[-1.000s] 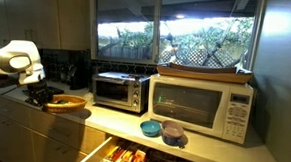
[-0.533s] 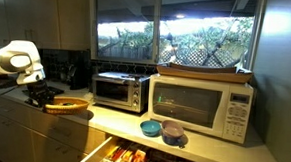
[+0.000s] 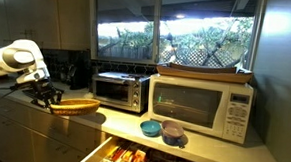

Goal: Pick up the brown bowl and put it on the kitchen counter in front of the gray oven

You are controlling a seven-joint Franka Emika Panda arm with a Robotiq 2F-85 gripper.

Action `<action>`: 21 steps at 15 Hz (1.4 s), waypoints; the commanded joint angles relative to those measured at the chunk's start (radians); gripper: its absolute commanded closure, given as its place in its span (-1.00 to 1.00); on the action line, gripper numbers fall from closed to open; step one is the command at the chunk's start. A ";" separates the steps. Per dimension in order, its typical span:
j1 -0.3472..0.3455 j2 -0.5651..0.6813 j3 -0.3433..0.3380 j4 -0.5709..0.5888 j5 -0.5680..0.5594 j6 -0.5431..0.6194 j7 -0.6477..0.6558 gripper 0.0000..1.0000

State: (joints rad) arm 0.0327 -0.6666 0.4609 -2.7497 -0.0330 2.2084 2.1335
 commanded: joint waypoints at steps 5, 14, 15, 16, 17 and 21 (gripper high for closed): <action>-0.081 0.020 0.009 0.004 -0.093 0.065 0.185 0.97; -0.239 0.171 -0.023 0.029 -0.307 0.371 0.394 0.97; -0.252 0.194 -0.028 0.030 -0.318 0.433 0.403 0.97; -0.262 0.215 -0.033 0.029 -0.318 0.492 0.412 0.97; -0.267 0.239 -0.039 0.030 -0.304 0.534 0.417 0.97; -0.186 0.334 -0.094 0.038 -0.185 0.576 0.370 0.97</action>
State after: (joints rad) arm -0.2211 -0.4105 0.4112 -2.7317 -0.2884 2.7628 2.5132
